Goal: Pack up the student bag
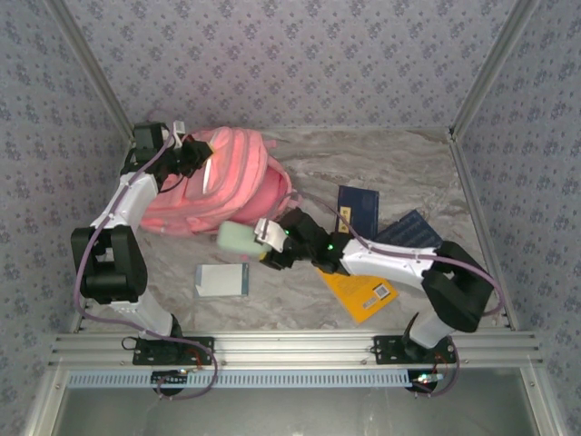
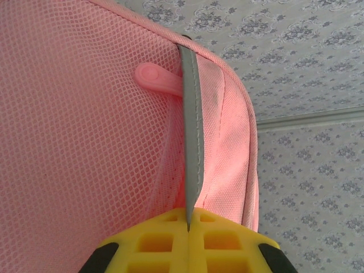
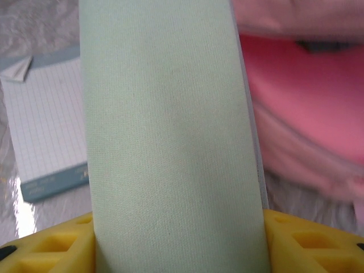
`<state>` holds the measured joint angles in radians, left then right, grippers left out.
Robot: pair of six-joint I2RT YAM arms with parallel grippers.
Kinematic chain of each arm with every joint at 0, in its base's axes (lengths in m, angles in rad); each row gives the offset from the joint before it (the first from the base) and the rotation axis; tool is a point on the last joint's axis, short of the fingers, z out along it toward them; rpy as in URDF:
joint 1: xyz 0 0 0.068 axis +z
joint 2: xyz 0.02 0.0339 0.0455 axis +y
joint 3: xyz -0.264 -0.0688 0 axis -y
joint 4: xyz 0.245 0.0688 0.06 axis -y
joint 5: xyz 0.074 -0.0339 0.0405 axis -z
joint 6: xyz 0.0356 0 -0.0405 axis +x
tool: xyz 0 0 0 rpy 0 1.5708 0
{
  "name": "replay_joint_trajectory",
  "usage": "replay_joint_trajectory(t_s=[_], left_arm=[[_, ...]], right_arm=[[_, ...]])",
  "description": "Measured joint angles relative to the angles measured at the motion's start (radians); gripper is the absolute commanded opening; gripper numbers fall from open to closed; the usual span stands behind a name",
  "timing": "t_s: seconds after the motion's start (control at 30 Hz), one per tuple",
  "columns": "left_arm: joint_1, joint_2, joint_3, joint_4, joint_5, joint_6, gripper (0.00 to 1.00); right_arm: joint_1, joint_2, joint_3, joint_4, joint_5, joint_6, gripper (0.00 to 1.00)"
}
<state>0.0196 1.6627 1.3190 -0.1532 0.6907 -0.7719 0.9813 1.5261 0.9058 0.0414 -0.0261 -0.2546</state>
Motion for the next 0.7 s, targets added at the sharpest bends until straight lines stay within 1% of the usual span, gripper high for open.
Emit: replay_joint_trajectory(t_s=[0.17, 0.33, 0.43, 0.57, 0.7], left_arm=[[-0.007, 0.001, 0.0, 0.0, -0.001, 0.003, 0.0], [-0.022, 0.003, 0.0, -0.004, -0.004, 0.005, 0.0], [-0.026, 0.007, 0.0, -0.005, -0.004, 0.013, 0.0], [-0.032, 0.009, 0.0, -0.009, -0.004, 0.024, 0.0], [-0.038, 0.009, 0.0, -0.015, -0.004, 0.031, 0.0]], right_arm=[[0.043, -0.082, -0.073, -0.086, 0.146, 0.154, 0.51], [0.121, -0.09, -0.089, -0.178, 0.278, 0.253, 0.53], [0.151, -0.076, -0.084, -0.232, 0.314, 0.315, 0.54], [0.164, -0.021, -0.076, -0.288, 0.344, 0.399, 0.54], [0.173, 0.024, -0.041, -0.352, 0.347, 0.494, 0.57]])
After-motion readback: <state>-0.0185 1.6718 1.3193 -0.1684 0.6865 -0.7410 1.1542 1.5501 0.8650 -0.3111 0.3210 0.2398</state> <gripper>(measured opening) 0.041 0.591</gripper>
